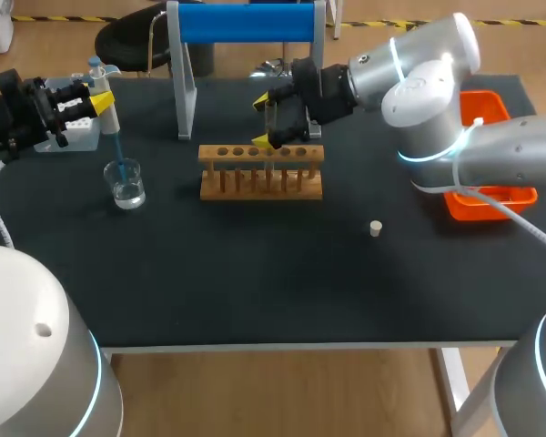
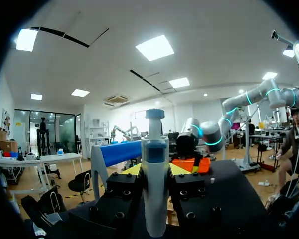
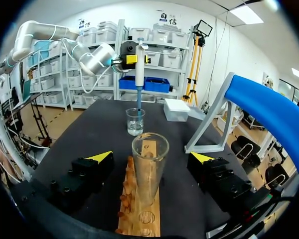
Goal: Invert the test tube, pick up the pipette, mount the tip to pipette, aspirate from beaker and dispense into the tube, eject the tip, return the pipette, and cap with the stopper.
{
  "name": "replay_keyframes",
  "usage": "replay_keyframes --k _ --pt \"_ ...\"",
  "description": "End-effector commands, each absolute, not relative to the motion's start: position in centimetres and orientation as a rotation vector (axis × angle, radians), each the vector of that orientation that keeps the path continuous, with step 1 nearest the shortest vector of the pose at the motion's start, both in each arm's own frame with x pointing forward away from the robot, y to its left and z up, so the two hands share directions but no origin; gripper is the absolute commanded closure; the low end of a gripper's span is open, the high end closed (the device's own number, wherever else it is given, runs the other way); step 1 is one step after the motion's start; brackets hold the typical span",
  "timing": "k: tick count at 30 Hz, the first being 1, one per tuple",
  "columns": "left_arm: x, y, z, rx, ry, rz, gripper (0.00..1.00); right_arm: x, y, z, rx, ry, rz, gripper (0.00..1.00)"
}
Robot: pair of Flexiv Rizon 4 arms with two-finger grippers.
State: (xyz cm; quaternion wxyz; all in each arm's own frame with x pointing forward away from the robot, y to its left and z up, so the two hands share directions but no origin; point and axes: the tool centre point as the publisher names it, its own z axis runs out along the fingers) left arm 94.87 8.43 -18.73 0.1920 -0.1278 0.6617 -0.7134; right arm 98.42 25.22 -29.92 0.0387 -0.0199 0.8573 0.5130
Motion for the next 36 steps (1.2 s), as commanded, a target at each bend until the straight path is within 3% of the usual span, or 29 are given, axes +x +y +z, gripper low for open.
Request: replay_keyframes --k 1,36 --pt "94.92 8.54 -18.69 -0.355 1.860 -2.006 1.00 98.43 25.20 -29.77 -0.062 2.630 1.569 0.00" --pt "94.92 8.54 -18.69 -0.355 1.860 -2.006 1.00 98.46 25.05 -29.47 -0.065 2.620 1.558 0.00"
